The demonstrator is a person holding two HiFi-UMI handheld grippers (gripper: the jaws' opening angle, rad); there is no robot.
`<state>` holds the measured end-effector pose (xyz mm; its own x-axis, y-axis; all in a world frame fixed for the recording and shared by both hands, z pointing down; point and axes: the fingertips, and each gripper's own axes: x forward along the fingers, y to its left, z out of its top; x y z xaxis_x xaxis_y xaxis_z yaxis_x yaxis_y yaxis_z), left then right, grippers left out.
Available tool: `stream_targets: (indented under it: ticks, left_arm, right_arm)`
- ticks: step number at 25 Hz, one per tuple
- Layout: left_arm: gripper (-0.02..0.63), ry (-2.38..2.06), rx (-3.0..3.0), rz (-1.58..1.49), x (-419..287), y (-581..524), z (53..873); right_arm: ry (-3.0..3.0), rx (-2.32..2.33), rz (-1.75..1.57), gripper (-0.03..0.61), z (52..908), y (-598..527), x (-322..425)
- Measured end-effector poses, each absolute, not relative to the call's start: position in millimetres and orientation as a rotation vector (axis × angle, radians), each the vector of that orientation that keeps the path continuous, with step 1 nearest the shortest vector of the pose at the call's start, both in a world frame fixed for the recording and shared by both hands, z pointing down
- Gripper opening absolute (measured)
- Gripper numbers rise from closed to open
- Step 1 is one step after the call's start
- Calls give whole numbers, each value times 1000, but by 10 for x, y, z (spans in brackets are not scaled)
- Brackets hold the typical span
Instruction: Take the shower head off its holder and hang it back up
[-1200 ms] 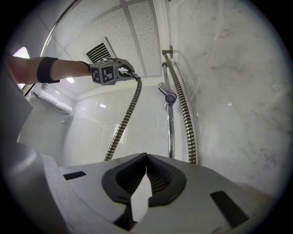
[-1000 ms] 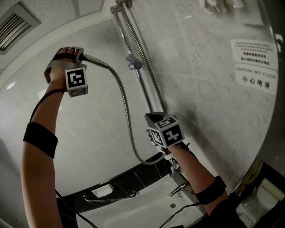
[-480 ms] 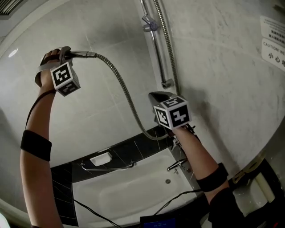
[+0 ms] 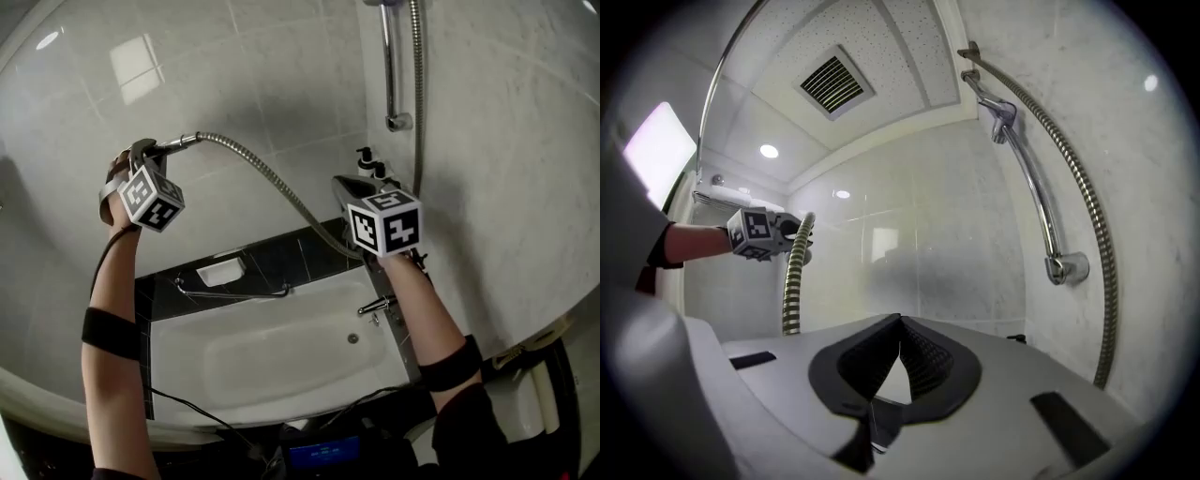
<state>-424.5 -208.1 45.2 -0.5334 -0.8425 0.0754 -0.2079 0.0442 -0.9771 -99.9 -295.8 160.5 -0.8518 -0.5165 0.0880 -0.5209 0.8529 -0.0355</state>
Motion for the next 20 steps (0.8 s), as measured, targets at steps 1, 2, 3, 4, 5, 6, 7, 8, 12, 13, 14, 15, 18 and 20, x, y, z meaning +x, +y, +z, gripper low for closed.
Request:
stream_targets:
  ticks: [1, 2, 3, 4, 5, 6, 7, 8, 12, 13, 14, 15, 18, 20]
  left_arm:
    - [89, 1825, -1088, -1520, -4315, -1999, 643]
    - [89, 1860, -1114, -1515, -4387, -1924, 827]
    - [89, 1894, -1140, -1512, -4463, -1855, 1010]
    - [89, 1930, -1167, -1509, -4540, -1786, 1201]
    - [89, 1967, -1198, -1507, -4608, -1715, 1405]
    - [89, 2005, -1234, -1505, -4660, -1640, 1626]
    - [89, 2040, -1273, -1503, -4693, -1564, 1860]
    - [89, 2074, -1312, -1503, -4717, -1492, 2099]
    - [89, 2192, -1457, -1510, -4764, -1267, 3045]
    - [88, 2220, -1495, -1513, -4759, -1214, 3282]
    - [88, 2246, -1531, -1515, -4749, -1163, 3514]
    - [88, 2271, -1565, -1517, -4738, -1117, 3738]
    - [87, 2331, -1656, -1527, -4699, -1003, 4382]
    - [87, 2366, -1715, -1534, -4662, -931, 4792]
  right_arm:
    - [-2950, 822, 103, 21, 1675, -2921, -1027]
    - [-2948, 820, 118, 21, 1743, -2887, -1055]
    - [-2946, 819, 132, 21, 1810, -2857, -1088]
    - [-2943, 817, 144, 21, 1877, -2826, -1123]
    - [-2937, 814, 155, 21, 1948, -2789, -1160]
    - [-2929, 808, 164, 21, 2030, -2744, -1193]
    - [-2919, 802, 173, 21, 2123, -2693, -1223]
    - [-2909, 797, 182, 21, 2220, -2645, -1250]
    - [-2864, 802, 201, 21, 2611, -2519, -1346]
    - [-2847, 807, 204, 21, 2721, -2493, -1355]
    - [-2830, 812, 209, 21, 2833, -2466, -1359]
    - [-2817, 815, 219, 21, 2943, -2440, -1363]
    - [-2788, 825, 264, 21, 3268, -2377, -1372]
    - [-2771, 834, 292, 21, 3491, -2344, -1373]
